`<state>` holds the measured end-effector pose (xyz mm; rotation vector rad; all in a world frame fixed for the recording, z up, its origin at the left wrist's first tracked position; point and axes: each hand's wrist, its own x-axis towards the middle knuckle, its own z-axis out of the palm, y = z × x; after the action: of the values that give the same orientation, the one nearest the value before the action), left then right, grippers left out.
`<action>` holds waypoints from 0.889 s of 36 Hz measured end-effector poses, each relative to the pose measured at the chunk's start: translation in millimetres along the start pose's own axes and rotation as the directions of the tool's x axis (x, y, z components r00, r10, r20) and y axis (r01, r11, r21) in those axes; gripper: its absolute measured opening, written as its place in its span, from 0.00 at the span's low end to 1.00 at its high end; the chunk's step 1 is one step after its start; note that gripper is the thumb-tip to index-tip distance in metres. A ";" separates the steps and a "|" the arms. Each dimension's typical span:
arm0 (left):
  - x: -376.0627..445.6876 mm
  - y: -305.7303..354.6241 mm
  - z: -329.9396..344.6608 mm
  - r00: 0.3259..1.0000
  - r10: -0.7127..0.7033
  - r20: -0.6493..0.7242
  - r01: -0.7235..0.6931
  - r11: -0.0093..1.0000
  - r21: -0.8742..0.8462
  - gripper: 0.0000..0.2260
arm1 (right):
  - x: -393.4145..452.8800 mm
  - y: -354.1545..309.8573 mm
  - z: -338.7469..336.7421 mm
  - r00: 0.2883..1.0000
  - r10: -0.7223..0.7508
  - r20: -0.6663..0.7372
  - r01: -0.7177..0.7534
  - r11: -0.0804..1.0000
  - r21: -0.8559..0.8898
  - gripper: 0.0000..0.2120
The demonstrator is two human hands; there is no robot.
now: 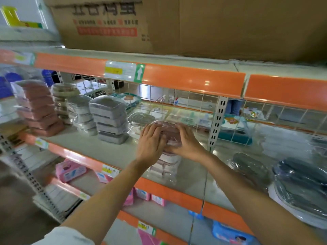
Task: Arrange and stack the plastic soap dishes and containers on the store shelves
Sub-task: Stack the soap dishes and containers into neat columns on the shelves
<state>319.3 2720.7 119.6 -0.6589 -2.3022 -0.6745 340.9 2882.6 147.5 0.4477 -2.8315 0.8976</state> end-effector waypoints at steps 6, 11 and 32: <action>1.8 2.4 1.0 0.998 -0.024 -0.060 0.022 0.999 -0.025 0.16 | -31.9 21.1 -20.5 0.988 0.056 0.144 -0.056 0.998 -0.006 0.51; -2.3 5.0 3.0 0.991 -0.001 -0.131 -0.001 1.000 -0.017 0.15 | -75.6 75.0 -45.6 0.951 0.259 0.169 -0.236 0.961 -0.146 0.46; -0.5 5.4 14.8 0.985 -0.090 -0.146 0.092 0.996 0.010 0.15 | -125.6 120.0 -72.6 0.857 0.484 0.176 -0.424 0.857 -0.293 0.41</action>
<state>316.5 2733.6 111.0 -0.4830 -2.2109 -0.7210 424.2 3048.1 114.3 -0.1796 -3.2934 0.5627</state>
